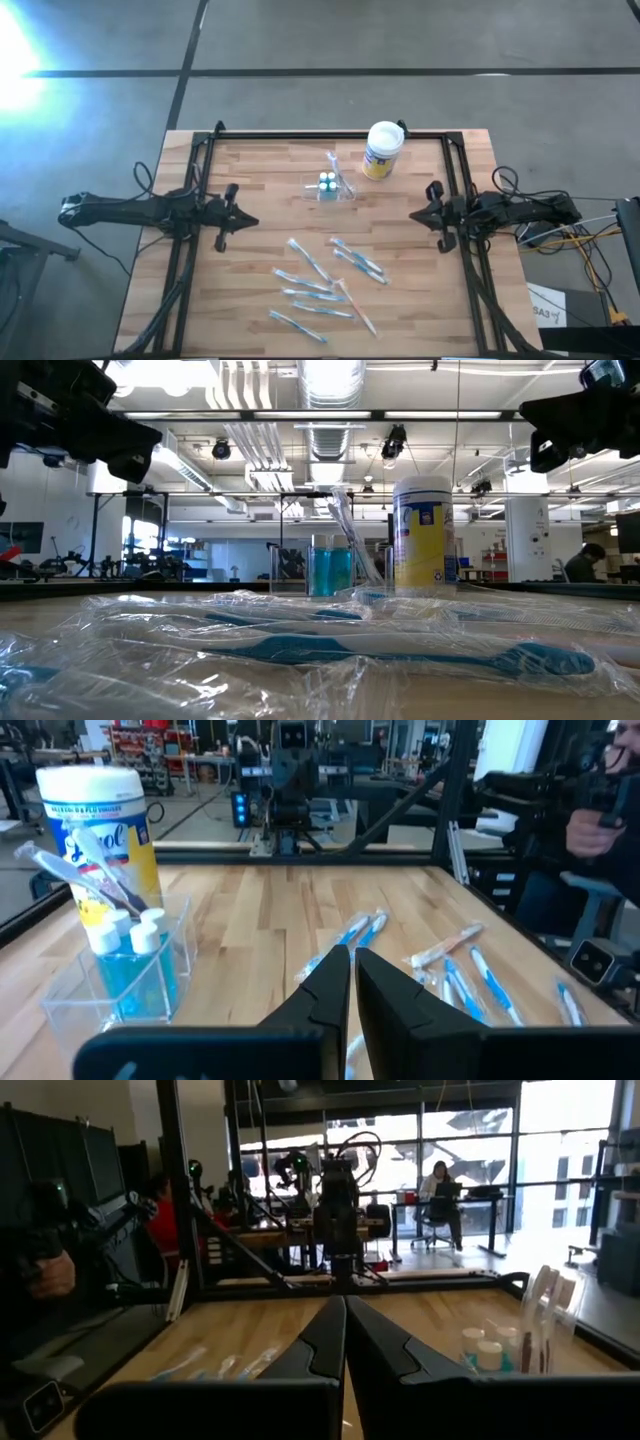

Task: Pick & Place toothbrushing station
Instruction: Put the blue toothbrush into the transparent organizer

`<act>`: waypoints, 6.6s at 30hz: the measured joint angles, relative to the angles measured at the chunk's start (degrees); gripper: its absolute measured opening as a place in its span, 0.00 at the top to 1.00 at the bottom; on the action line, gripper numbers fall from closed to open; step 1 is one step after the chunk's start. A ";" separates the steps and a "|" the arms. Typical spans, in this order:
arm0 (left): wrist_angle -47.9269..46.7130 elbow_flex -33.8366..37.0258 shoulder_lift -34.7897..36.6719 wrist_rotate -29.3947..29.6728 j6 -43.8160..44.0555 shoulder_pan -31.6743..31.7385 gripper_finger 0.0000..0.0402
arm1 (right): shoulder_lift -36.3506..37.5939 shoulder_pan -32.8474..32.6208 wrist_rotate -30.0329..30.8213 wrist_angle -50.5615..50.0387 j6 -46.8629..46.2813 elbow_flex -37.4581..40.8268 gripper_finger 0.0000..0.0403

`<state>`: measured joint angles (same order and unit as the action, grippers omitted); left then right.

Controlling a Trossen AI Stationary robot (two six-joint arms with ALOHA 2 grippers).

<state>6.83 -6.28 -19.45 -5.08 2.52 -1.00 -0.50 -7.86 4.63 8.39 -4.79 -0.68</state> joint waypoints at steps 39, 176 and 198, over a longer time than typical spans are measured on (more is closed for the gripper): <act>0.22 0.00 -0.18 0.00 3.39 0.01 0.94 | -47.29 -0.02 24.05 -40.84 -21.04 -39.09 0.98; 26.56 -0.03 -16.08 3.07 -1.57 0.01 0.90 | -93.98 -1.66 7.53 36.76 11.93 -43.97 0.96; 33.29 -19.46 -42.31 2.31 -2.48 -0.01 0.47 | -95.35 -0.58 7.41 38.72 14.25 -46.14 0.96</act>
<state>40.11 -25.74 -61.76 -2.77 0.04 -1.02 -95.85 -8.44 12.03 47.11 9.46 -46.82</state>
